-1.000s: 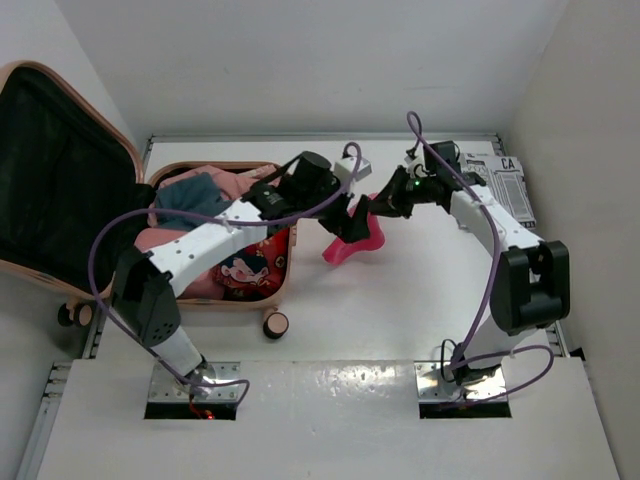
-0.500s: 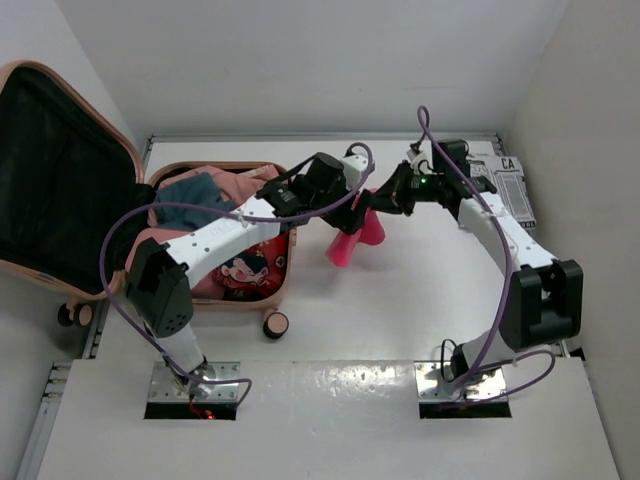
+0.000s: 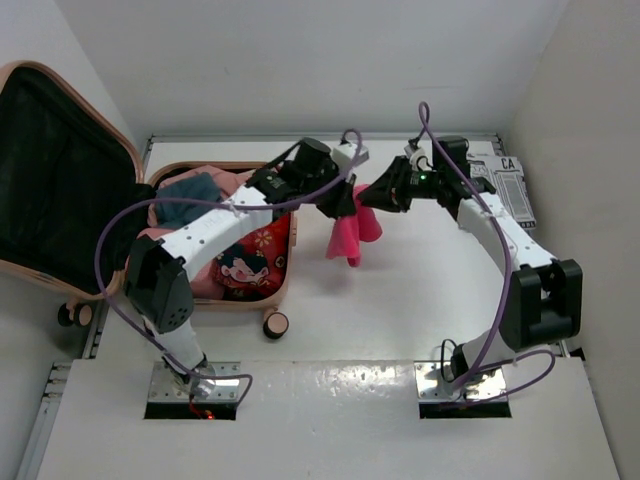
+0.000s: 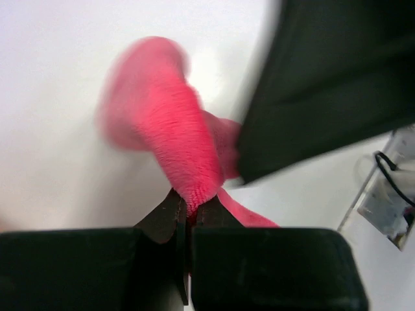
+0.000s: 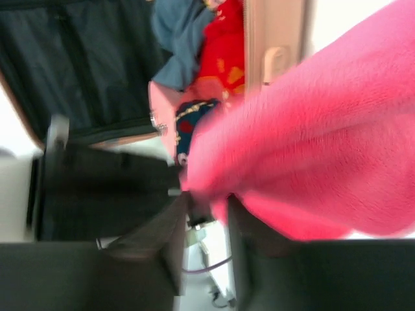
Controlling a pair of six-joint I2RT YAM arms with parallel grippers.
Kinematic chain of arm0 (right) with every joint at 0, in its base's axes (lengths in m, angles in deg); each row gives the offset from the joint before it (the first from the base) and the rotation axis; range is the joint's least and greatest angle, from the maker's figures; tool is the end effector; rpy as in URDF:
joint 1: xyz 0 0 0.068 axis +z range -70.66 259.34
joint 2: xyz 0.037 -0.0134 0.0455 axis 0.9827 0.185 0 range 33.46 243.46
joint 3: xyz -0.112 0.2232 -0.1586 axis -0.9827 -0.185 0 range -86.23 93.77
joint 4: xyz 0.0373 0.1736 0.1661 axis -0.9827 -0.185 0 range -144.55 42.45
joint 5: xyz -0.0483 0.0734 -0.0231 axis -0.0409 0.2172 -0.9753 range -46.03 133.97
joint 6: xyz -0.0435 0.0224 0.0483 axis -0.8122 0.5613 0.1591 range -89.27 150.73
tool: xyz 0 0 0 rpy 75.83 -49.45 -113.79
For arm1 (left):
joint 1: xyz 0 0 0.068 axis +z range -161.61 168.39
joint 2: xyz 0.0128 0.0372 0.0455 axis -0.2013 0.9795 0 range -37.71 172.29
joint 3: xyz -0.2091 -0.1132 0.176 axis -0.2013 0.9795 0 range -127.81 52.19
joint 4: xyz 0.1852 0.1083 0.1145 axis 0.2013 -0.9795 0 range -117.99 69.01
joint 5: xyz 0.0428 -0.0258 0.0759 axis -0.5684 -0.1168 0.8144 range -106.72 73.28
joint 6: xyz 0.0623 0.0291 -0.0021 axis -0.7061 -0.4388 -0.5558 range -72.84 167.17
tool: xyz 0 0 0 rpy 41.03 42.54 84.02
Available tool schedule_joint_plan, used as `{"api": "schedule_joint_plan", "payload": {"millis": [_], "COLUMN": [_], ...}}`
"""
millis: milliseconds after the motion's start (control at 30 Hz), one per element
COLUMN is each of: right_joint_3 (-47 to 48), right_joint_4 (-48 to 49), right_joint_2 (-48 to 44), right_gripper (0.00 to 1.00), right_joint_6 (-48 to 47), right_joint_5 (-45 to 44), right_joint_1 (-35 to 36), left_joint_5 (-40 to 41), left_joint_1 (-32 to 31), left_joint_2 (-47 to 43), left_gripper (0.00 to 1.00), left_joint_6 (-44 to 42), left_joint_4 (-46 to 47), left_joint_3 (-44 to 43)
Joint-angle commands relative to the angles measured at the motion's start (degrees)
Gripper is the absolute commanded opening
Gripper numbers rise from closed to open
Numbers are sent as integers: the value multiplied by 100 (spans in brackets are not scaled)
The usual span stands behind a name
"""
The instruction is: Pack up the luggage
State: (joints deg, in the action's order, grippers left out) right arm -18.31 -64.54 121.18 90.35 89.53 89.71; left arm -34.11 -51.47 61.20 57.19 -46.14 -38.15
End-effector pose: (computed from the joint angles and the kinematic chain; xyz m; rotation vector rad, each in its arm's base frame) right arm 0.3188 0.0987 0.3134 0.5370 2.3744 1.5037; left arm 0.2980 -0.2704 0.3530 0.7536 2.1174 -0.8158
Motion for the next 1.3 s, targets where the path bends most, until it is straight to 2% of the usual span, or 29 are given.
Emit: {"api": "schedule_joint_plan", "payload": {"millis": [0,33,100,233,300,400,600,700,767,800,833,867,900,933,967,1000,1033,1100,1267], "right_joint_3": [336,336,345,336,310,336,476,582,660,705,722,740,740,758,914,933,1047,1161,1618], "right_joint_4": [320,319,241,-41,-190,-374,-918,-1350,-1482,-1587,-1579,-1553,-1457,-1412,-1412,-1273,-1263,-1044,-1131], "right_joint_2": [-45,16,-27,-45,-36,25,148,122,122,122,157,166,245,306,350,586,675,1017,1888], "right_gripper": [35,44,53,56,56,56,57,59,59,59,59,59,62,62,62,65,66,70,74], "right_joint_6": [112,112,59,-274,-476,-678,-1318,-2014,-2636,-2839,-3068,-3766,-3973,-4576,-4790,-4967,-5577,-6151,-6962], "right_joint_5": [401,418,454,454,454,436,156,-406,-1188,-1390,-2097,-2391,-3177,-3385,-3639,-4321,-4510,-5140,-5847], "right_joint_1": [-61,-96,-298,-554,-720,-878,-967,-1011,-1230,-1248,-1257,-1231,-1213,-1195,-1187,-1126,-1116,-1134,-1213], "left_joint_5": [-239,-291,-292,-239,-239,208,894,1491,1975,2072,2073,1942,1793,1478,1327,1143,793,518,253], "left_joint_1": [820,1013,1661,2753,3314,3615,3616,3721,3722,3774,3775,3775,3775,3775,3775,3775,3775,3775,3669], "left_joint_2": [-635,-723,-925,-1110,-1190,-1077,-760,-759,-760,-760,-699,-698,-637,-636,-715,-881,-987,-1180,-1498], "left_gripper": [0,0,0,0,0,0,0,0,0,0,0,0,19,35,50,78,86,98,100], "left_joint_6": [140,140,140,-227,-403,-896,-1248,-1135,-1134,-1134,-1134,-1134,-1134,-1134,-1134,-1134,-1134,-1073,-941], "left_joint_4": [160,159,-85,-403,-465,-464,-395,-105,18,19,19,-42,-147,-201,-253,-254,-254,-254,-368], "left_joint_3": [87,166,245,605,1105,1667,2494,2688,2759,2759,2681,2576,2314,2154,2005,1873,1637,1381,458]}}
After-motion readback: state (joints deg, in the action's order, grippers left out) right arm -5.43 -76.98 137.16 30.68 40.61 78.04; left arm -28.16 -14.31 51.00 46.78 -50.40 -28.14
